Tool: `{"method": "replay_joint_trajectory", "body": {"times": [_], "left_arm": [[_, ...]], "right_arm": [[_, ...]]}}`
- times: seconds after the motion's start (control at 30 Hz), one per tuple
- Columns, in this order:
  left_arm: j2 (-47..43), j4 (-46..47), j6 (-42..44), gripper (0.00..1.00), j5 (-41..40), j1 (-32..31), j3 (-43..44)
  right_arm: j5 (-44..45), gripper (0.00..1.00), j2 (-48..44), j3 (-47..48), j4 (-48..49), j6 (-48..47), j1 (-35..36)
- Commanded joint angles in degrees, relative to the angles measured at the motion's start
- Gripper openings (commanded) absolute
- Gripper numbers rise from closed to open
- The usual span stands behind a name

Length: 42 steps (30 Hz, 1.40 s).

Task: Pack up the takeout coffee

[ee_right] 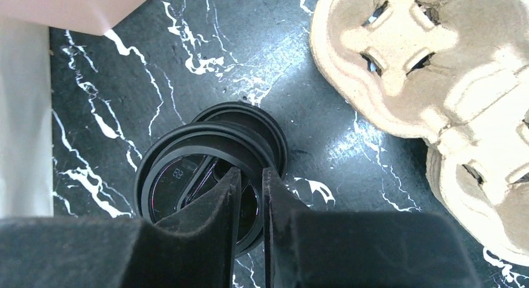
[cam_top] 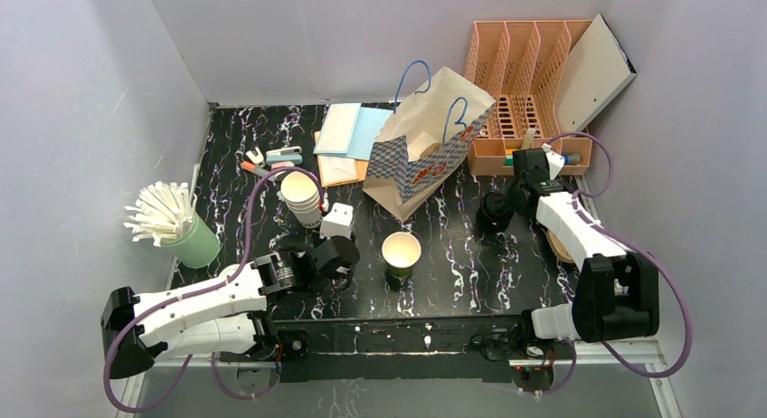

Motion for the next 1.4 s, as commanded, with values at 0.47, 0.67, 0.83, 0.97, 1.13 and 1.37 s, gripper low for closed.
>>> {"method": "replay_joint_trajectory", "body": {"times": [0.47, 0.67, 0.83, 0.97, 1.13, 1.37], "left_arm": [[0.18, 11.62, -3.37, 0.35, 11.04, 1.41, -2.01], [0.73, 10.65, -2.72, 0.34, 9.77, 1.5, -1.02], [-1.48, 9.7, -2.73, 0.34, 8.44, 1.67, -1.29], [-2.07, 8.26, -2.47, 0.35, 7.88, 1.86, -0.84], [-1.95, 8.55, -2.13, 0.35, 7.49, 1.95, -1.26], [-0.55, 9.1, -1.22, 0.34, 8.12, 2.03, -1.0]], "right_arm": [[-32.05, 0.17, -18.22, 3.23, -9.83, -13.74, 3.33], [-30.81, 0.29, -12.29, 1.42, -7.84, -16.98, 4.91], [-27.36, 0.33, -5.8, -1.56, -3.33, -14.22, 7.11], [-26.73, 0.37, -4.81, -4.7, 0.31, -9.39, 8.13], [-22.68, 0.47, -4.33, -8.43, 2.65, -2.12, 11.98], [-13.07, 0.4, -4.19, -11.32, 5.07, 4.65, 14.51]]}}
